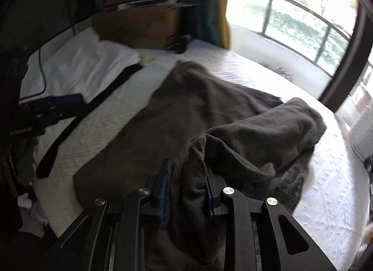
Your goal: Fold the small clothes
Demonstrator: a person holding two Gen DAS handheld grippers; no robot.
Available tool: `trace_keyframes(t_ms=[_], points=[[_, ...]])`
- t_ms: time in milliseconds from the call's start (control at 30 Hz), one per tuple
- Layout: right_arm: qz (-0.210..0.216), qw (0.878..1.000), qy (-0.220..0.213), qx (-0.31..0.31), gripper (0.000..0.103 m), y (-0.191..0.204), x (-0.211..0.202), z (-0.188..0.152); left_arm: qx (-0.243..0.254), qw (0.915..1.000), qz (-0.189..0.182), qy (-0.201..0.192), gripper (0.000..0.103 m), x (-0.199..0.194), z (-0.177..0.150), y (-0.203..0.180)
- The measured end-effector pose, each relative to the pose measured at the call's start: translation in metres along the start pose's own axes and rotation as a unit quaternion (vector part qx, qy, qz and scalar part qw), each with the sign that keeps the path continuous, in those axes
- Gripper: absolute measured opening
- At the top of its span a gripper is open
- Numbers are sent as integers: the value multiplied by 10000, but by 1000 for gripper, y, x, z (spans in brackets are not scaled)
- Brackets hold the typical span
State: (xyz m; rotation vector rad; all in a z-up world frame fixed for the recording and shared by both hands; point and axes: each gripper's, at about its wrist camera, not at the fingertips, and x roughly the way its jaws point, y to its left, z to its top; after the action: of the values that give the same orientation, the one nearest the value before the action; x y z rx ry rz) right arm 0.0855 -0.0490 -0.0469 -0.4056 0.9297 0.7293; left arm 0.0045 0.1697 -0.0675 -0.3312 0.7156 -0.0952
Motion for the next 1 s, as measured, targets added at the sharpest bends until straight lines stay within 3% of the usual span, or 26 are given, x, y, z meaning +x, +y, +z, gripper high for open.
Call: trace_keyframes(t_ms=[367,500,700,800,1000], points=[[369,9974,311,-543,29,59,24,3,-56,9999,120,-34,59,-12,-7,13],[883,9950,200,-411,76,61,19,5,-74,9998,188,-51,59,-16,-7,12],[1016,9937,-39,-477,77,63,-1,2,-62,9991,377,-161,59,-24,-2,10],[1106,9922,-393,-429,77,58,-26,2,-11,9986,484,-192,59,-27,0,5],[942,9922,-768,-280,77,34,-59,-5,276,9986,436,-151,59,-22,6,-27]])
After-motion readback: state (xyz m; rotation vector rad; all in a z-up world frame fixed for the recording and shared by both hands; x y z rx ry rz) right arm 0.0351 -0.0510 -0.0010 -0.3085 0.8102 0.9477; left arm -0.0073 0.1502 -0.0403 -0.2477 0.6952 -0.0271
